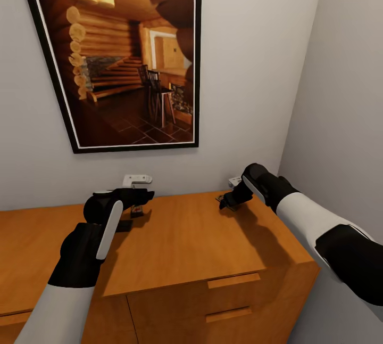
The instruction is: Take the four mousetraps from the cabinet in the bathroom and place them on the bathroom floor. Make sure all four end up on the same floor surface, and ensure that at least two of them are either under or directly next to the same bathroom sink.
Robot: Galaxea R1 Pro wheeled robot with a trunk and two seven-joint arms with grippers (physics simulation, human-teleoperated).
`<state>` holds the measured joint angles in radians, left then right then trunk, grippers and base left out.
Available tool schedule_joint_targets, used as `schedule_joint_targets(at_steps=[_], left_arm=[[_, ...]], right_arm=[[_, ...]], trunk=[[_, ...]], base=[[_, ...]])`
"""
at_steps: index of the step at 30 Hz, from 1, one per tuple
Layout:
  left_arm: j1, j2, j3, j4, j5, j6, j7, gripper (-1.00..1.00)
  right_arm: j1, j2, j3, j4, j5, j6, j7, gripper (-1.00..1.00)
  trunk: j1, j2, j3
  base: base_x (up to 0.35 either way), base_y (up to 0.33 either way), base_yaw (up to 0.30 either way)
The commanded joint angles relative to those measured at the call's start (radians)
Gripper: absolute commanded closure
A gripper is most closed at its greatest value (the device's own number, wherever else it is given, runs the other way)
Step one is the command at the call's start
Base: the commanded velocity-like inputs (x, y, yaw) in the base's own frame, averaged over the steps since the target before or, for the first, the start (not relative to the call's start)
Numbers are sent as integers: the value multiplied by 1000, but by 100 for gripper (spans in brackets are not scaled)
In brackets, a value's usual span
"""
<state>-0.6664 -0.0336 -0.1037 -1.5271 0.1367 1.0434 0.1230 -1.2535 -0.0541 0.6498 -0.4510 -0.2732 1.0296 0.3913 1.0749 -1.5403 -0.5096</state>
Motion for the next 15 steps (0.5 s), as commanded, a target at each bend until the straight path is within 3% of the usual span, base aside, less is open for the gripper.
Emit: schedule_joint_targets(at_steps=[1, 15], left_arm=[[-1, 0, -1, -1, 11, 4, 10, -100], [-1, 0, -2, -1, 11, 4, 10, -100]], right_arm=[[-1, -1, 8, -1, -9, 3, -2, -100], [-1, -3, 7, 1, -8, 2, -3, -100]], trunk=[[0, -1, -1], [0, -1, -1]], base=[[0, 0, 0], [0, 0, 0]])
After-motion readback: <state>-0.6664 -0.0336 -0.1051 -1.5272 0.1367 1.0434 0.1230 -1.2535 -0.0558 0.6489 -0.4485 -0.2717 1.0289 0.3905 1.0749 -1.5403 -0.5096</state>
